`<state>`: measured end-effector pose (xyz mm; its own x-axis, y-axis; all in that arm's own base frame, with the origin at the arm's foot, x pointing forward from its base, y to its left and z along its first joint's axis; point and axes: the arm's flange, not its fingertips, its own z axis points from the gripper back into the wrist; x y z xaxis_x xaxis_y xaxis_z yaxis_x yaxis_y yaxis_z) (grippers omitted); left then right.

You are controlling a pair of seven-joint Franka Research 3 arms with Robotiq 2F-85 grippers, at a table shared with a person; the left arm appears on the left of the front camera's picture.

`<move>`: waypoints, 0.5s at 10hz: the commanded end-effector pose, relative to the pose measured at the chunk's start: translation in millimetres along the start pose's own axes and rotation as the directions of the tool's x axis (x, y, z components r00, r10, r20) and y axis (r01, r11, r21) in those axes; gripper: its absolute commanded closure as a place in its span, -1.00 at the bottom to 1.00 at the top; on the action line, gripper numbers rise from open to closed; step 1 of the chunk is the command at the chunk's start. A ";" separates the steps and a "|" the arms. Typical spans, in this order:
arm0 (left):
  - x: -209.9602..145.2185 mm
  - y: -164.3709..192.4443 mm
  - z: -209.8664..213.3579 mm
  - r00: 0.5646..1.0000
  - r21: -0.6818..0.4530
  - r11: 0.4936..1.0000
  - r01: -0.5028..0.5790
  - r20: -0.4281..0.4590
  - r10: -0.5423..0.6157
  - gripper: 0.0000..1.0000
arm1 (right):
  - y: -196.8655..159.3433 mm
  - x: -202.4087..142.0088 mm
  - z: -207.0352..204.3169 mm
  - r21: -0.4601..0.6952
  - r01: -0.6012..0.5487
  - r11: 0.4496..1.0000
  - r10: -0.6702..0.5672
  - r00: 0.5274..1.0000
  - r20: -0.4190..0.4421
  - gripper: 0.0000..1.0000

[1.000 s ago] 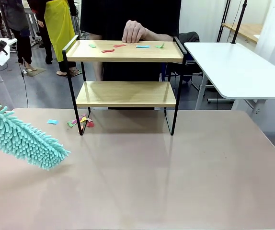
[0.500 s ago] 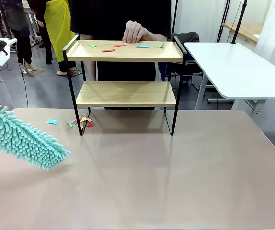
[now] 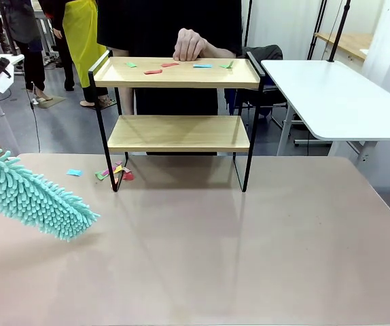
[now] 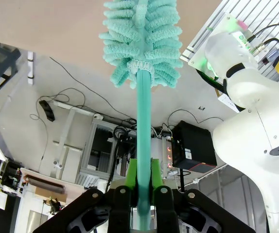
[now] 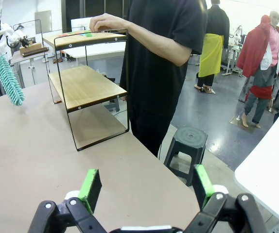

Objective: Clean the shelf.
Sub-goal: Clean the specific section of the Shelf indicated by the human with the Duster.

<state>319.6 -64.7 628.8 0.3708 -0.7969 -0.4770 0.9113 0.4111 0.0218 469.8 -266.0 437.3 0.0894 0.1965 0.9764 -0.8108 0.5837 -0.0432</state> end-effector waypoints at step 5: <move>-8.9 -5.9 31.5 0.896 0.009 0.973 0.231 0.387 -0.216 0.74 | 0.4 3.5 -1.0 0.000 -0.006 1.000 0.006 1.000 0.004 -1.00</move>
<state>313.0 -82.6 656.7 0.2766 -0.9424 -0.1879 0.9572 0.2876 -0.0335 469.8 -266.0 437.3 0.0894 0.1965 0.9764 -0.8109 0.5837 -0.0432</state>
